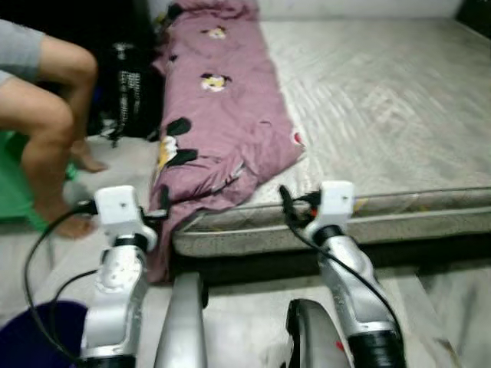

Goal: Clean up the room

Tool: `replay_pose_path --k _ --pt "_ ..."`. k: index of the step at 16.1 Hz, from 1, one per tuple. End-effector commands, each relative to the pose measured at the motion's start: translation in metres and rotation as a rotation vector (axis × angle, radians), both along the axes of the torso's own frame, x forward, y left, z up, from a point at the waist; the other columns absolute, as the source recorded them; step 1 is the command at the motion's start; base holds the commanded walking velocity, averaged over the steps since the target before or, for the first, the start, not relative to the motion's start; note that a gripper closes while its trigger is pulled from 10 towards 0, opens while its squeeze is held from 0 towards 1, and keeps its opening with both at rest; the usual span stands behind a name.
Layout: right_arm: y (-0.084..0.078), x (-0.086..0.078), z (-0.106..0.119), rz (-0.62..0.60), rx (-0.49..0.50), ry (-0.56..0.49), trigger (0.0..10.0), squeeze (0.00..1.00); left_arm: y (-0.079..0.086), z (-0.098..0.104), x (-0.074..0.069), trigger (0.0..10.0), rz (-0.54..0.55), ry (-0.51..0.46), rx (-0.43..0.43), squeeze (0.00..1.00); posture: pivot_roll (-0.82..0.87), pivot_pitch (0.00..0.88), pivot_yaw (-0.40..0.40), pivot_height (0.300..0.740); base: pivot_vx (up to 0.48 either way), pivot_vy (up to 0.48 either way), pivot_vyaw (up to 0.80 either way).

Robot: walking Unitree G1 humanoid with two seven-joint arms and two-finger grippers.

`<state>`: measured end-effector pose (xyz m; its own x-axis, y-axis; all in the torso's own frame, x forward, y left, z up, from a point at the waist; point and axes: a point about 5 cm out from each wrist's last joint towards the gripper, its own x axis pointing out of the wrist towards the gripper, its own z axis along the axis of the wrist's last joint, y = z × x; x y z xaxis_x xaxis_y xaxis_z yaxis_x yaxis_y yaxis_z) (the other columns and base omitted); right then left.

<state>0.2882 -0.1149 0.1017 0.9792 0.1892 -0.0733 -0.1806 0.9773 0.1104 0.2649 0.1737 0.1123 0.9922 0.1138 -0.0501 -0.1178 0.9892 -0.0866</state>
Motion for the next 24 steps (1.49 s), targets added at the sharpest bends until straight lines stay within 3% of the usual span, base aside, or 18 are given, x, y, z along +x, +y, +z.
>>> replay_pose_path --k 1,7,12,24 --pt "-0.0032 0.0019 0.0052 -0.003 -0.009 -0.020 10.0 0.00 -0.0057 0.0071 0.0043 10.0 -0.020 -0.023 -0.007 0.00 0.04 0.057 -0.001 0.581 0.000 0.000 0.00" --pt "-0.0034 0.0016 0.0054 0.005 -0.014 -0.021 10.0 0.00 -0.0082 0.0065 0.0062 10.0 -0.017 -0.022 -0.019 0.00 0.03 0.062 -0.009 0.526 0.000 0.000 0.00" --pt "-0.0039 0.0044 0.0039 0.003 -0.012 -0.006 10.0 0.00 -0.0096 0.0105 0.0073 10.0 -0.029 -0.049 -0.029 0.00 0.03 0.062 -0.018 0.526 0.000 0.000 0.00" --pt "-0.0022 0.0080 0.0058 0.006 -0.014 -0.017 10.0 0.00 -0.0099 0.0107 0.0115 10.0 -0.036 -0.051 -0.042 0.00 0.03 0.065 -0.008 0.526 0.347 0.000 0.00"
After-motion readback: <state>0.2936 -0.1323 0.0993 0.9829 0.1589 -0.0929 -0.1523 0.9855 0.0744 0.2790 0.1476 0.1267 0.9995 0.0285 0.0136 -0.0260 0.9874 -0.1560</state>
